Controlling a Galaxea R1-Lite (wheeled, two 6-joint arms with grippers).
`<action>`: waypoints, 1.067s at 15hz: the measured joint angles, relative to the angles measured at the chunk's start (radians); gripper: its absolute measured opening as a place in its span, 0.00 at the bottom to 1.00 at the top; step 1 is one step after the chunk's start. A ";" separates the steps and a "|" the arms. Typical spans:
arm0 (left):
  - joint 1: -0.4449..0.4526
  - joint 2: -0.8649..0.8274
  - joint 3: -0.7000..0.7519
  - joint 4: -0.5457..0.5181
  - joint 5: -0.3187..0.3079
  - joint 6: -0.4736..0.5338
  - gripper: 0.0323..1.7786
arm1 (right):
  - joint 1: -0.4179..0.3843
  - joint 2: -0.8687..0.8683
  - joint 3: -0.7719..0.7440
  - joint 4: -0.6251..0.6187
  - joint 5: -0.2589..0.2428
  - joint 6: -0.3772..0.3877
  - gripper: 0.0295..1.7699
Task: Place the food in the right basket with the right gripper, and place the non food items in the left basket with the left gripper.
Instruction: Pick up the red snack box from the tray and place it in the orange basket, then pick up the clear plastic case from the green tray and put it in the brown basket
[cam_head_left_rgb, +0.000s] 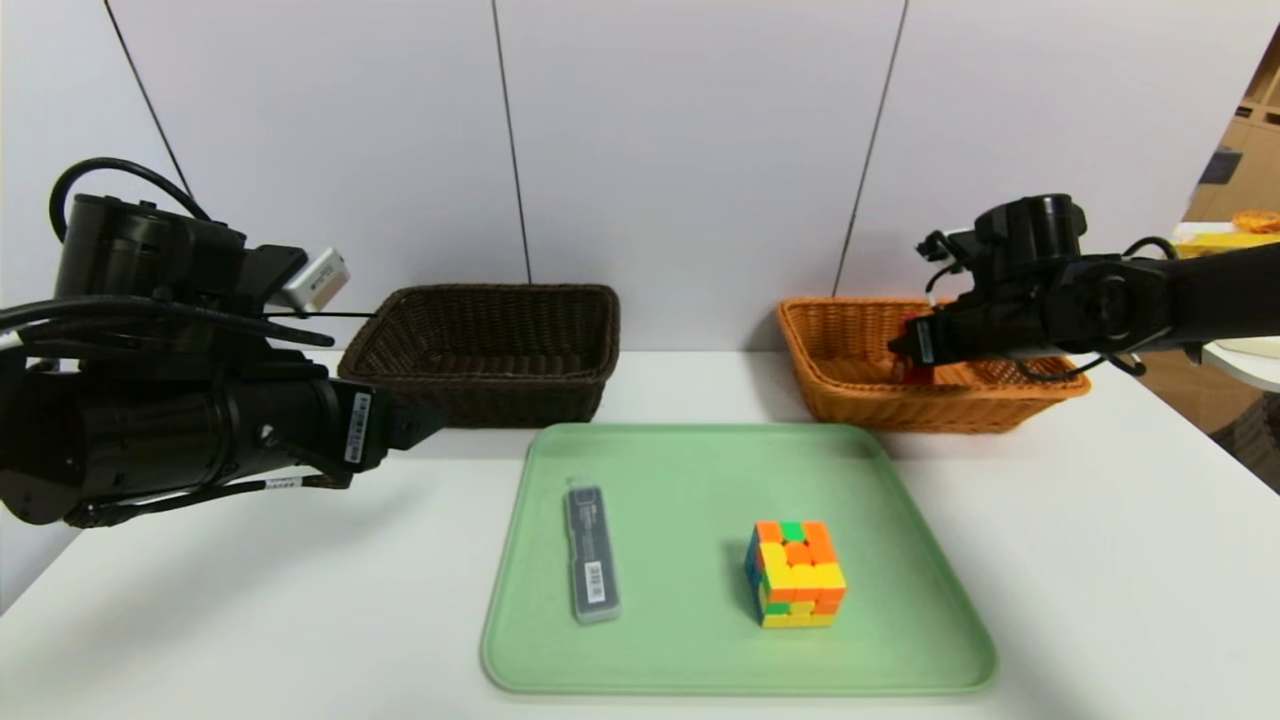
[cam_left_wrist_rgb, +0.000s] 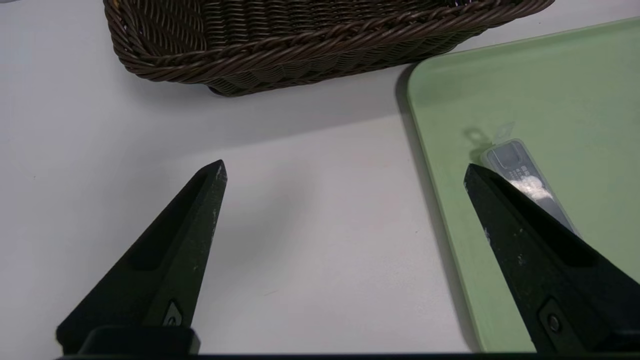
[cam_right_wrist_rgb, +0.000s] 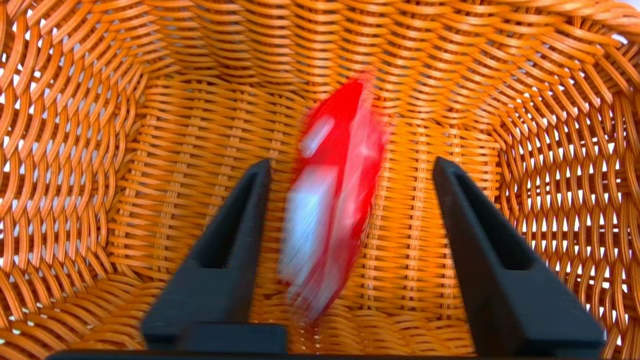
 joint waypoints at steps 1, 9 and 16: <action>0.000 0.000 -0.001 0.000 0.003 0.000 0.95 | 0.003 -0.008 0.005 0.000 0.000 0.000 0.67; -0.029 -0.055 -0.027 0.041 0.046 0.001 0.95 | 0.134 -0.351 0.058 0.135 -0.075 -0.008 0.86; -0.066 -0.072 -0.027 0.052 0.053 0.003 0.95 | 0.127 -0.693 0.098 0.516 -0.131 -0.045 0.92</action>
